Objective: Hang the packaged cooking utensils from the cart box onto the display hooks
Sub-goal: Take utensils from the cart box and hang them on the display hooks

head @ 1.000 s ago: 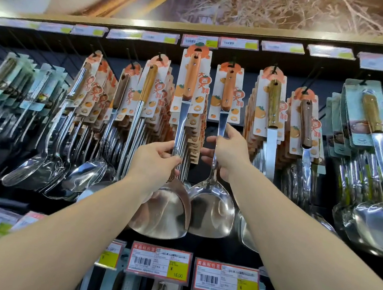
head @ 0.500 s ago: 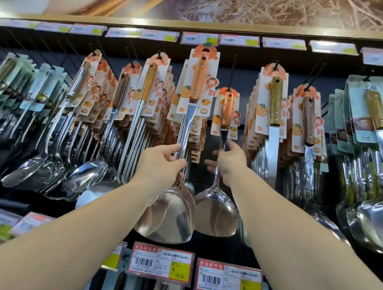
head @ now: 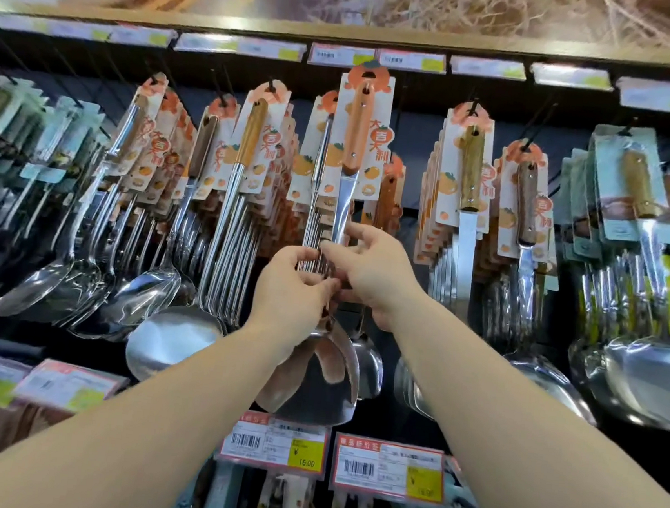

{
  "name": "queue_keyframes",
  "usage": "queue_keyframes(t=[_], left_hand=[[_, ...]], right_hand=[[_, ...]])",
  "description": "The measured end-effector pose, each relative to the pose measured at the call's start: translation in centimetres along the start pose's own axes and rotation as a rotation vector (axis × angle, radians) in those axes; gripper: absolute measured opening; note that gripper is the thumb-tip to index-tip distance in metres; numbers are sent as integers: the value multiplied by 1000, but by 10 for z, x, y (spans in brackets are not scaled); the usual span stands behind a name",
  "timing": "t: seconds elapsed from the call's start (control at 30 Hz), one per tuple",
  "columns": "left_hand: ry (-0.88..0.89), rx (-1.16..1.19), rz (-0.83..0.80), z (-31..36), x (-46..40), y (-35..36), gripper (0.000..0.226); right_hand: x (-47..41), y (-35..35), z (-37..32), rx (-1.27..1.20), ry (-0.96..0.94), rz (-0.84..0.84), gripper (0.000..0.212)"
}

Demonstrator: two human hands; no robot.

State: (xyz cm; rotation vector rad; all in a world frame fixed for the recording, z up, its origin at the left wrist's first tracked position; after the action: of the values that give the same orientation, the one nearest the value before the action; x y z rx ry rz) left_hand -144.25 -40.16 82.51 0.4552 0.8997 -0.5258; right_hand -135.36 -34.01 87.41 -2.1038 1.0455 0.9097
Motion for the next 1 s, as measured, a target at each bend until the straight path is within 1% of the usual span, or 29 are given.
queue_keyframes(t=[0.1, 0.2, 0.23, 0.3, 0.33, 0.43, 0.47, 0.53, 0.7, 0.87, 0.9, 1.0], left_hand=[[22, -6, -2, -1, 1, 5, 46], [40, -48, -66, -1, -2, 7, 48], [43, -73, -90, 0, -3, 7, 47], [67, -176, -106, 1, -6, 5, 44], [94, -260, -88, 1, -7, 2, 42], [179, -480, 4, 0, -11, -7, 40], [191, -522, 20, 1, -11, -10, 41], [203, -578, 27, 1, -11, -14, 43], [212, -602, 28, -3, -10, -19, 47], [224, -607, 29, -7, -12, -24, 47], [228, -605, 29, -7, -12, -24, 47], [238, -600, 22, -6, -13, -25, 47]], right_hand=[[0, -7, 1, 41, -33, 23, 51], [-2, -15, 4, -5, -34, 4, 39], [-2, -17, 4, -18, -31, 4, 39], [-1, -23, 7, -30, -13, 16, 46], [-2, -26, 10, -29, 2, 22, 48], [-7, -29, 19, -1, 47, 34, 45], [-9, -29, 22, 25, 62, 36, 42], [-14, -27, 28, 70, 101, 45, 46], [-23, -25, 31, 127, 132, 52, 48], [-33, -26, 22, 153, 109, 61, 55], [-35, -26, 20, 154, 109, 60, 52], [-39, -29, 14, 107, 121, 66, 37]])
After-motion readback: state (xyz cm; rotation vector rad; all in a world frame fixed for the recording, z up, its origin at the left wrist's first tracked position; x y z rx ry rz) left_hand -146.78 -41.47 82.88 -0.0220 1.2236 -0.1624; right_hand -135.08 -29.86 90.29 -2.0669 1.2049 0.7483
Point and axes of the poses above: each hand's wrist, its own x-axis away from the middle knuckle, its own y-axis out of the palm, z = x × y, the point moved 2 cm from there along -x, towards the middle knuckle, and after that the axes turned 2 degrees about y, right-handed, at the moved point
